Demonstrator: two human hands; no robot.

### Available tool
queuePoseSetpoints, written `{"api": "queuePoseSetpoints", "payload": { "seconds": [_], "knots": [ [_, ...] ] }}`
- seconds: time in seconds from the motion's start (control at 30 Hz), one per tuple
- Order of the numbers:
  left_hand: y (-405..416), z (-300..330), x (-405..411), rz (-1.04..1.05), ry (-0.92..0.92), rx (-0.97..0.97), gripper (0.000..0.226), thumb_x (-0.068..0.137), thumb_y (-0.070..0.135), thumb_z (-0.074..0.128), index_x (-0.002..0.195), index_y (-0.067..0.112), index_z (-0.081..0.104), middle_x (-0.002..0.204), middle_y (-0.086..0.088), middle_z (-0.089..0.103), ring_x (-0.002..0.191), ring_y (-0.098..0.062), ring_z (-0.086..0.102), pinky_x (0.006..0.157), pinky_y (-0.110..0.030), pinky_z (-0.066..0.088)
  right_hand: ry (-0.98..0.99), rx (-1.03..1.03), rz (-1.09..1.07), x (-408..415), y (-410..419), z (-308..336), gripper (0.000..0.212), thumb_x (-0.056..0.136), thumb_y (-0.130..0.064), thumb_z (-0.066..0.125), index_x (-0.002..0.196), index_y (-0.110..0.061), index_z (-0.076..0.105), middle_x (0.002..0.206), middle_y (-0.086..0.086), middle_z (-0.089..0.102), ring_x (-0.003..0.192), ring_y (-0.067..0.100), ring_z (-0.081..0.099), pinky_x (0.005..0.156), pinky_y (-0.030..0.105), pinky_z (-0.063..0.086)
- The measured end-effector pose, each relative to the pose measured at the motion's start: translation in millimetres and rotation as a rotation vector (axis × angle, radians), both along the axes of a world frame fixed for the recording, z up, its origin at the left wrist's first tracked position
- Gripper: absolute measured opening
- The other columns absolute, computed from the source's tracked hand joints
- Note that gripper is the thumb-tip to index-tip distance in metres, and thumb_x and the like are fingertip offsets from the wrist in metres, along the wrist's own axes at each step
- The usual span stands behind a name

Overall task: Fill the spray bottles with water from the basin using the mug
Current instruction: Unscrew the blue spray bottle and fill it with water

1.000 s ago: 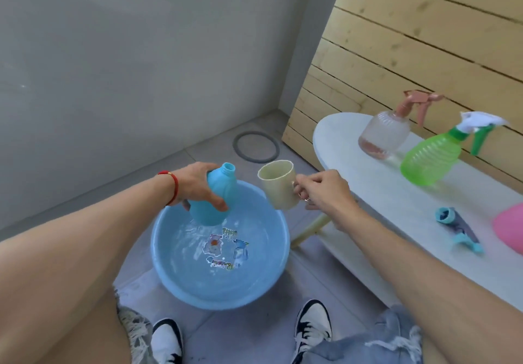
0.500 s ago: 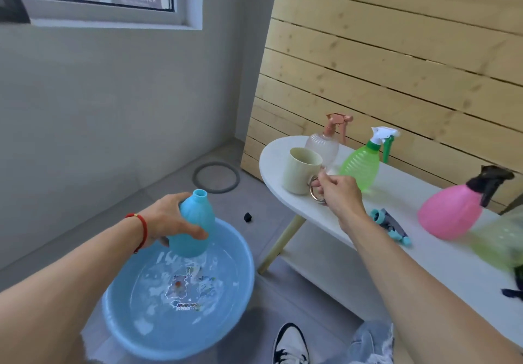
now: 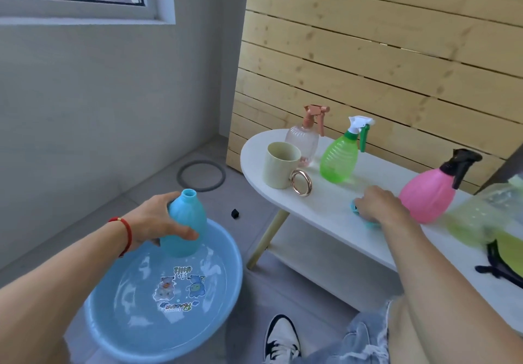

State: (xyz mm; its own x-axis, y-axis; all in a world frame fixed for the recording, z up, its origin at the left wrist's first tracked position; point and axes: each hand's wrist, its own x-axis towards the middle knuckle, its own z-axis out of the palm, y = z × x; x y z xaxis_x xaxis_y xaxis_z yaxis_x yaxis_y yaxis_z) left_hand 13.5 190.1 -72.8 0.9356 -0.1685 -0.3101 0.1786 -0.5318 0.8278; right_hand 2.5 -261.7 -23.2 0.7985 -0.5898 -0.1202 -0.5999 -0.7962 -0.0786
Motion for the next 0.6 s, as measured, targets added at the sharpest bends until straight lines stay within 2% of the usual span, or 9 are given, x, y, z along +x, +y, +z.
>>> {"api": "queuePoseSetpoints", "payload": {
  "seconds": [0.07, 0.17, 0.2, 0.27, 0.33, 0.43, 0.5, 0.57, 0.6],
  "knots": [
    [-3, 1, 1, -0.006, -0.01, 0.0, 0.068, 0.046, 0.025, 0.101, 0.106, 0.036, 0.071, 0.095, -0.003, 0.077, 0.086, -0.027, 0.077, 0.067, -0.06, 0.063, -0.051, 0.069, 0.023, 1, -8, -9, 0.03, 0.095, -0.033, 0.055, 0.107, -0.007, 0.065, 0.109, 0.018, 0.064, 0.095, 0.038, 0.058, 0.081, 0.038, 0.051],
    [-9, 2, 0, -0.025, -0.018, 0.005, 0.071, 0.042, 0.03, 0.1, 0.106, 0.038, 0.07, 0.096, -0.002, 0.077, 0.088, -0.027, 0.076, 0.067, -0.061, 0.063, -0.119, 0.129, 0.054, -1, -12, -11, 0.033, 0.09, -0.039, 0.063, 0.076, -0.015, 0.048, 0.097, 0.019, 0.06, 0.084, 0.034, 0.051, 0.057, 0.032, 0.035],
    [-10, 2, 0, -0.027, -0.016, 0.002, 0.07, 0.043, 0.029, 0.1, 0.106, 0.039, 0.07, 0.097, -0.002, 0.077, 0.089, -0.027, 0.076, 0.068, -0.061, 0.063, -0.145, 0.154, 0.056, -4, -11, -8, 0.037, 0.087, -0.041, 0.066, 0.072, -0.015, 0.046, 0.09, 0.017, 0.058, 0.08, 0.033, 0.05, 0.053, 0.031, 0.031],
    [-12, 3, 0, -0.037, -0.018, -0.002, 0.07, 0.043, 0.029, 0.099, 0.106, 0.039, 0.07, 0.097, -0.002, 0.077, 0.089, -0.027, 0.076, 0.068, -0.061, 0.063, -0.215, 0.177, 0.036, -13, -12, 2, 0.039, 0.081, -0.042, 0.071, 0.069, -0.009, 0.054, 0.077, 0.012, 0.062, 0.073, 0.031, 0.055, 0.051, 0.03, 0.033],
    [-12, 3, 0, -0.044, -0.022, -0.002, 0.07, 0.043, 0.029, 0.099, 0.106, 0.038, 0.07, 0.097, -0.002, 0.076, 0.089, -0.026, 0.076, 0.067, -0.058, 0.064, -0.312, 0.164, 0.018, -26, -11, 20, 0.038, 0.08, -0.041, 0.073, 0.074, -0.005, 0.064, 0.072, 0.012, 0.065, 0.073, 0.032, 0.059, 0.057, 0.033, 0.04],
    [-12, 4, -2, -0.053, -0.02, -0.008, 0.068, 0.047, 0.026, 0.099, 0.107, 0.036, 0.07, 0.098, -0.003, 0.076, 0.087, -0.026, 0.077, 0.065, -0.051, 0.065, -0.57, 0.182, 0.04, -46, 2, 47, 0.031, 0.082, -0.039, 0.073, 0.096, -0.011, 0.066, 0.089, 0.008, 0.068, 0.085, 0.034, 0.061, 0.065, 0.034, 0.042],
    [-14, 5, -2, -0.064, -0.027, -0.003, 0.067, 0.048, 0.027, 0.098, 0.107, 0.036, 0.07, 0.098, -0.003, 0.076, 0.086, -0.025, 0.076, 0.063, -0.048, 0.065, -0.722, 0.316, 0.147, -57, 21, 58, 0.034, 0.083, -0.036, 0.076, 0.109, -0.019, 0.063, 0.097, -0.002, 0.069, 0.094, 0.026, 0.063, 0.074, 0.033, 0.045],
    [-16, 6, -2, -0.064, -0.035, 0.007, 0.068, 0.046, 0.03, 0.098, 0.107, 0.038, 0.069, 0.098, -0.001, 0.076, 0.089, -0.024, 0.076, 0.066, -0.052, 0.065, -0.788, 0.445, 0.303, -59, 52, 63, 0.042, 0.081, -0.038, 0.082, 0.116, -0.025, 0.062, 0.099, -0.007, 0.07, 0.094, 0.019, 0.065, 0.076, 0.031, 0.049],
    [-16, 5, -3, -0.062, -0.037, 0.014, 0.069, 0.045, 0.032, 0.097, 0.107, 0.039, 0.069, 0.098, -0.001, 0.076, 0.09, -0.025, 0.075, 0.068, -0.055, 0.065, -0.801, 0.467, 0.381, -57, 70, 63, 0.045, 0.079, -0.04, 0.085, 0.117, -0.027, 0.063, 0.099, -0.008, 0.071, 0.092, 0.015, 0.066, 0.075, 0.026, 0.05]
  ]
}}
